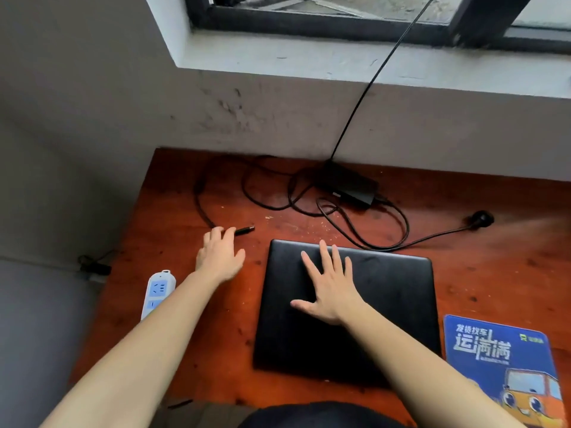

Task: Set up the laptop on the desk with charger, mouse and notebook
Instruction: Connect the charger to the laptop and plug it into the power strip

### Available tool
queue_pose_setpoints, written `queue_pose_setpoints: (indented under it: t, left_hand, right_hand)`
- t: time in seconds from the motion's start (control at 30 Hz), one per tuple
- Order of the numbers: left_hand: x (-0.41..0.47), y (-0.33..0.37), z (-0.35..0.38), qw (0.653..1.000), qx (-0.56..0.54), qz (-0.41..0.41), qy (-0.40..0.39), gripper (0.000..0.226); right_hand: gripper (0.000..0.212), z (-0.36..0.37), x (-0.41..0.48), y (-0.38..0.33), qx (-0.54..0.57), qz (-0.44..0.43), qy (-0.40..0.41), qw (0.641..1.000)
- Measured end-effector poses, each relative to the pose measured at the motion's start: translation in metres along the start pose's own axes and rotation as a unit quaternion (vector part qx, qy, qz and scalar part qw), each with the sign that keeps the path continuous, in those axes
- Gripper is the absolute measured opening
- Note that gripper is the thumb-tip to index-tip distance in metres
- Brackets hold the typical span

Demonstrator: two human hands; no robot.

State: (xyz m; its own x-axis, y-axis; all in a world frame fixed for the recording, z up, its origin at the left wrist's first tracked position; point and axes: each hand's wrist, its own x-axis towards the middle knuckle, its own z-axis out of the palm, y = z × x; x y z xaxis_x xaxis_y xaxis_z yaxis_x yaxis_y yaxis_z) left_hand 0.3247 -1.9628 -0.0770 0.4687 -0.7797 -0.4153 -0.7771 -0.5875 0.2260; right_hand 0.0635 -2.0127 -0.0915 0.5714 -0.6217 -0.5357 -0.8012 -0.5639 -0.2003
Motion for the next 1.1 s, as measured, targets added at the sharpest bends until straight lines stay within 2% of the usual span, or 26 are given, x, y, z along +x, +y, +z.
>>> queue_pose_setpoints:
  t: [0.13,0.23,0.4,0.5,0.77,1.1]
  left_hand:
    - [0.022,-0.003,0.006,0.998,0.055,0.041,0.01,0.062]
    - [0.031,-0.004,0.012,0.995,0.08,0.066,0.006,0.057]
    - [0.024,-0.001,0.027,0.987,0.071,0.139,0.041,0.035]
    - [0.011,0.001,0.036,0.98,0.048,0.191,0.034,0.032]
    - [0.003,-0.008,0.039,0.976,-0.029,0.212,0.039,0.028]
    - [0.013,-0.001,0.034,0.978,-0.051,0.199,0.043,0.028]
  right_hand:
    - [0.149,0.007,0.013,-0.002,-0.004,0.012,-0.088,0.996]
    - [0.159,0.008,0.017,0.001,-0.017,0.019,-0.126,0.992]
    - [0.161,0.005,0.021,0.001,-0.008,0.028,-0.147,0.989]
    - [0.16,0.003,0.02,0.0,-0.006,0.029,-0.15,0.988]
    - [0.161,-0.002,0.018,-0.002,-0.008,0.028,-0.156,0.987]
    - [0.16,-0.005,0.017,-0.003,-0.008,0.025,-0.156,0.987]
